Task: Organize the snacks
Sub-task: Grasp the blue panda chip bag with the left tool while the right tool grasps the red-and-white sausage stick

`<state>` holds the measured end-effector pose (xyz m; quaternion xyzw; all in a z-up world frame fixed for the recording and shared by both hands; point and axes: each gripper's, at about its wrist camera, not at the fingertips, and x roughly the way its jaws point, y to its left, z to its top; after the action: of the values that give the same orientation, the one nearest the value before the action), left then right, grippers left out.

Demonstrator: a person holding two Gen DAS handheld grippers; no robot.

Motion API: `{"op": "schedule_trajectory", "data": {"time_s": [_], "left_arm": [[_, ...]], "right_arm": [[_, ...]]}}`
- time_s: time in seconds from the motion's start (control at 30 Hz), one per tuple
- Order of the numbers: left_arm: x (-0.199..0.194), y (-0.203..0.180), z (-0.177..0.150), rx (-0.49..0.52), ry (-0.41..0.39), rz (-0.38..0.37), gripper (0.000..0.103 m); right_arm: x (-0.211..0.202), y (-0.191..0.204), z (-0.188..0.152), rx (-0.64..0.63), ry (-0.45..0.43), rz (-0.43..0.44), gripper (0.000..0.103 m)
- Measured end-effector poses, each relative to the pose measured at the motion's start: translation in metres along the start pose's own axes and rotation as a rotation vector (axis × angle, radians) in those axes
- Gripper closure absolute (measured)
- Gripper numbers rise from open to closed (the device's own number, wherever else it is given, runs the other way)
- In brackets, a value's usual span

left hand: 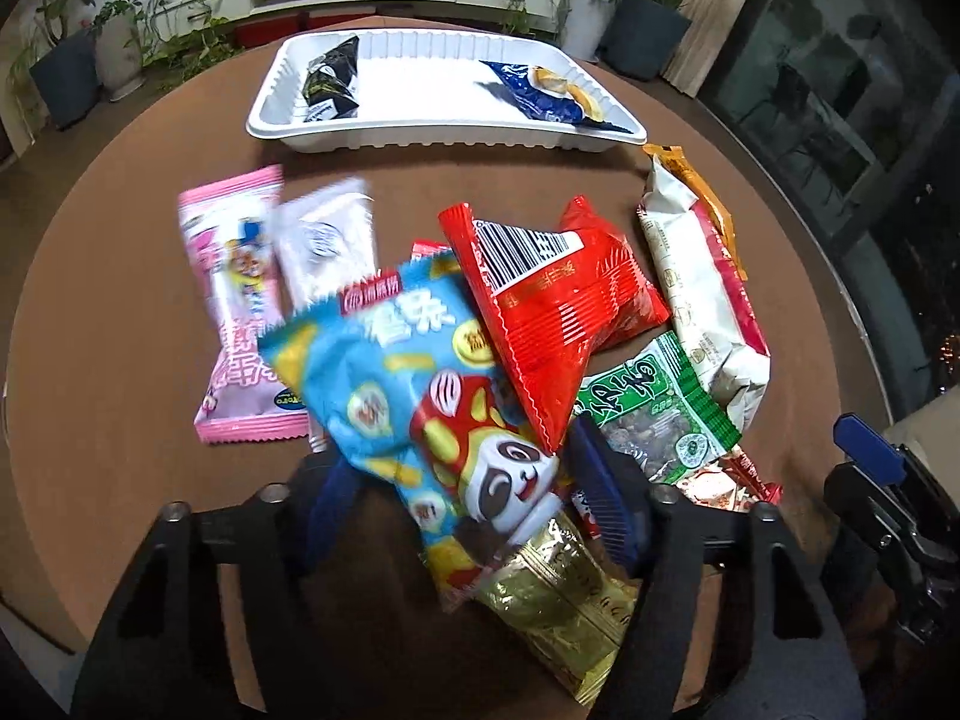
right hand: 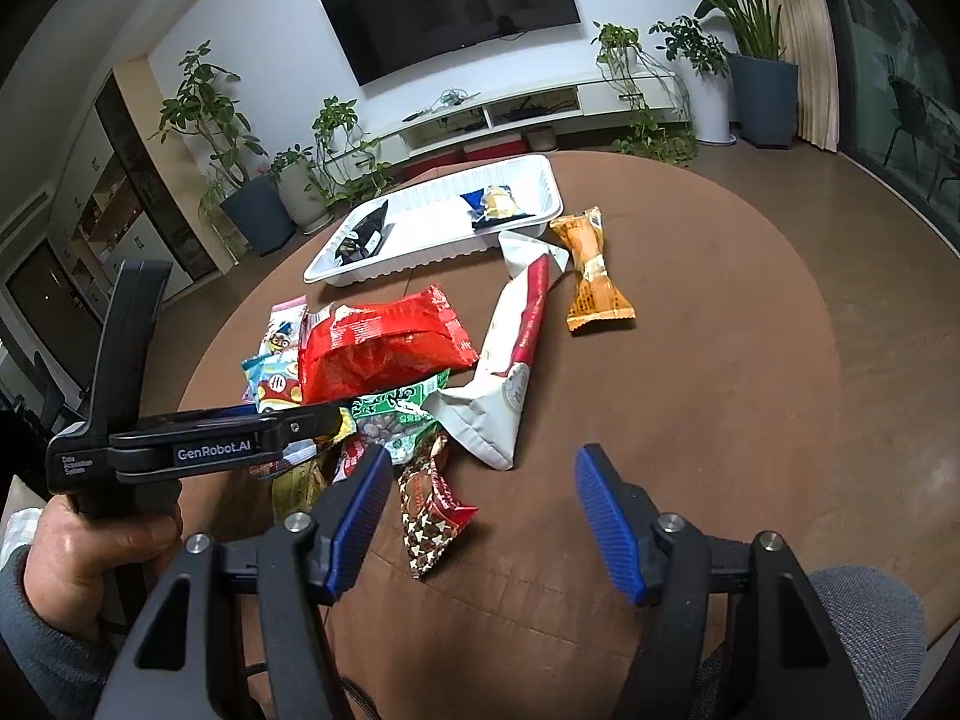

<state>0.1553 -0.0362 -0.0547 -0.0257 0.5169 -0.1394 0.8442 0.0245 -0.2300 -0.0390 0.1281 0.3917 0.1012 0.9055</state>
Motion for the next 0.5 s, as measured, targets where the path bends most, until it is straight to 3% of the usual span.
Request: {"op": "schedule_trajectory", "data": {"time_s": [0.5], "left_arm": [[-0.014,0.024,0.000,-0.040,-0.046,-0.077,0.070]], "right_arm": [[0.000,0.000,-0.002,0.004,0.007,0.000,0.036]]}}
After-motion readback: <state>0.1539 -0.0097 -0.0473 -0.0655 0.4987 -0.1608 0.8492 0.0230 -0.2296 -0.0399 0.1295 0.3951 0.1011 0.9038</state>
